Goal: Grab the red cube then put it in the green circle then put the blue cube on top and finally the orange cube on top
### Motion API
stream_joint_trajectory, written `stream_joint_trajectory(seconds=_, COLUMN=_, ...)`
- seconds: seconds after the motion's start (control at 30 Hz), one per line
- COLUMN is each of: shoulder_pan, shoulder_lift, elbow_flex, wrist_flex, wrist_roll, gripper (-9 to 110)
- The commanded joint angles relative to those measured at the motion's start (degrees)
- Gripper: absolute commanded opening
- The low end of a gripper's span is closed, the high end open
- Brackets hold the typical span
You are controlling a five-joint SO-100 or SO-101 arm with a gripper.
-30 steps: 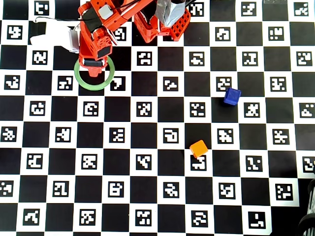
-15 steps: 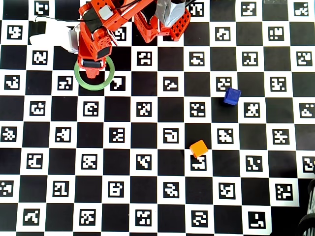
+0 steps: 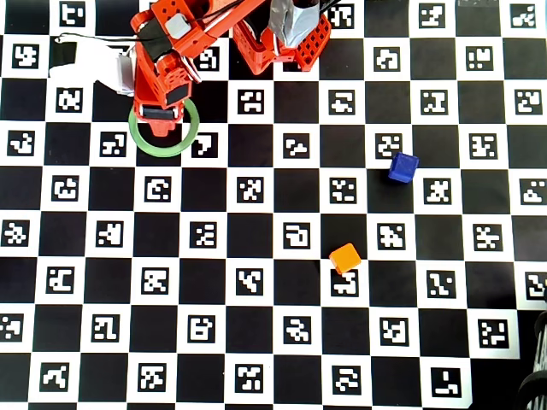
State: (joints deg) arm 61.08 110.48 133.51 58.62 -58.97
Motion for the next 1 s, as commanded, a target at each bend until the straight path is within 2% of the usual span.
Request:
stream_joint_trajectory(seconds=0.0, shoulder_pan=-0.7, shoulder_lift=0.35, elbow_flex=-5.01, wrist_flex=0.62, wrist_roll=0.53, gripper=3)
stream_joint_trajectory(seconds=0.97, shoulder_pan=-0.79, shoulder_lift=-3.96, elbow_flex=-2.64, wrist_flex=-4.57, wrist_roll=0.97, gripper=3)
